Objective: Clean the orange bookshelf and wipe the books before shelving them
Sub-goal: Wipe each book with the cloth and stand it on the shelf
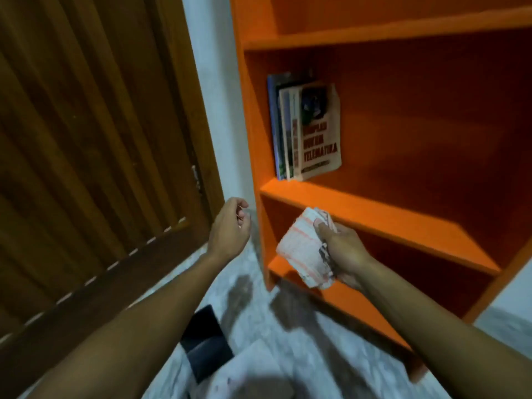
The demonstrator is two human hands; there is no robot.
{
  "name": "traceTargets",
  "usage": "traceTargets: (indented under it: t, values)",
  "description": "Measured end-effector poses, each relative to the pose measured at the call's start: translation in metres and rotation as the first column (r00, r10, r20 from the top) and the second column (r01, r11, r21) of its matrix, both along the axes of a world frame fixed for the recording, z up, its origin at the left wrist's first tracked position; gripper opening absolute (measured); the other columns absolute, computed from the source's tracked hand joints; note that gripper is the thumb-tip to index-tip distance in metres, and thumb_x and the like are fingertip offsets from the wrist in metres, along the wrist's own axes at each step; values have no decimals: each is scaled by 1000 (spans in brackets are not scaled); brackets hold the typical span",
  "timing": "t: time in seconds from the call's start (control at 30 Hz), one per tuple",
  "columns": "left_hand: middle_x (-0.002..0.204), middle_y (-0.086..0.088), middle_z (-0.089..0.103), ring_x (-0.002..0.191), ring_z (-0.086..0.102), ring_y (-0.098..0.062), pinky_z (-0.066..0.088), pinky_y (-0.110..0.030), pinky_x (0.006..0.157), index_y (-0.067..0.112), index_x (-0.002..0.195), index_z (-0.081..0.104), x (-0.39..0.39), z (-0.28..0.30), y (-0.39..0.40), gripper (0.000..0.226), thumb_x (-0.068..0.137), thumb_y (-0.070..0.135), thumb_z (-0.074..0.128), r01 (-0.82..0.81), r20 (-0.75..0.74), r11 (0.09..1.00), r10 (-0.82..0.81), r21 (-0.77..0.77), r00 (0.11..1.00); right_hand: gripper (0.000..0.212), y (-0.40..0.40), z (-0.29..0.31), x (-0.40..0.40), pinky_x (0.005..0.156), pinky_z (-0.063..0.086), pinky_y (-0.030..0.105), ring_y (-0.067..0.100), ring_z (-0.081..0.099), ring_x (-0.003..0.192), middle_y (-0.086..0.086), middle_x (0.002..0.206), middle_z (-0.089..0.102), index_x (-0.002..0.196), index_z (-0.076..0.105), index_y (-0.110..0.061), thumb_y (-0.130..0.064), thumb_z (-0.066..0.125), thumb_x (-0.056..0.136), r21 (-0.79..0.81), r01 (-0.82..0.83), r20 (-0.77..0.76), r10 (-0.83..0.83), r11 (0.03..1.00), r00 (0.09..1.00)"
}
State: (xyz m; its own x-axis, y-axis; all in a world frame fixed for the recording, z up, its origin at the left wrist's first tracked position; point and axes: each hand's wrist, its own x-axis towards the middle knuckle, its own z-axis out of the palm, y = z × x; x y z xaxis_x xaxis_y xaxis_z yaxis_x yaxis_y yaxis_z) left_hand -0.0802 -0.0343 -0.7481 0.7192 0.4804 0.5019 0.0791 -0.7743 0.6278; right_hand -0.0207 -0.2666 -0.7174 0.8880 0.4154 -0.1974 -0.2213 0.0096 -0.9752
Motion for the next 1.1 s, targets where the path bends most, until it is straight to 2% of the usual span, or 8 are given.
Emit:
traceTargets:
  t: [0.17,0.33,0.4,0.47,0.57,0.73,1.0,1.1]
  values:
    - [99,-3,57,81,57,-16,41,-27,66,19,123,50,-67,-92,6,29,98,27,59,-28,-295,979,-34,-202,955,22,8,-45,-34,57,56,28,23,67,68,11,87,70,109,63,-4,-22,52,103,-53,18,-103,-24,998,994]
    - [108,-9,53,87,60,-22,47,-25,68,14,140,41,-110,-189,4,53,95,28,66,-125,-587,911,-145,-394,796,36,11,-92,-54,80,54,62,64,52,106,41,128,49,122,56,-1,-30,54,102,-199,-101,-193,63,975,979]
    - [113,-12,55,99,60,-26,46,-22,74,10,143,40,-122,-231,1,62,91,23,72,-177,-660,893,-161,-414,734,38,14,-108,-58,68,55,48,49,60,77,39,111,59,122,56,3,-29,54,102,-215,-104,-208,58,971,976]
    - [132,-9,54,121,57,-28,45,-26,93,12,144,41,-133,-271,1,74,83,31,79,-180,-724,902,-183,-393,665,33,18,-119,-59,56,43,34,25,50,55,20,83,59,115,59,3,-27,53,103,-233,-88,-216,37,968,976]
    - [147,-9,49,134,48,-31,43,-46,108,19,148,37,-147,-323,7,97,70,55,82,-194,-834,936,-153,-294,530,19,22,-135,-56,50,38,30,14,40,46,4,60,46,88,56,-15,-25,52,104,-262,-114,-234,51,958,971]
    - [155,-13,39,139,39,-40,36,-58,111,23,157,10,-152,-382,28,144,43,85,73,-197,-942,955,-158,-222,298,23,22,-147,-57,37,39,18,1,45,31,-10,40,49,84,54,-16,-17,45,106,-231,-163,-261,101,959,960]
    - [145,-10,51,129,51,-31,46,-43,102,14,146,38,-141,-338,26,108,62,65,84,-94,-938,967,-204,-238,281,23,21,-158,-51,43,49,21,9,64,46,4,68,70,117,61,-2,-17,50,104,-117,-120,-386,66,986,920]
    - [143,-7,53,127,53,-28,45,-36,97,17,143,44,-134,-321,30,87,74,58,78,-7,-907,962,-256,-274,335,25,21,-150,-50,68,62,41,27,75,81,16,96,76,123,59,-2,-11,54,100,3,-110,-540,95,994,837]
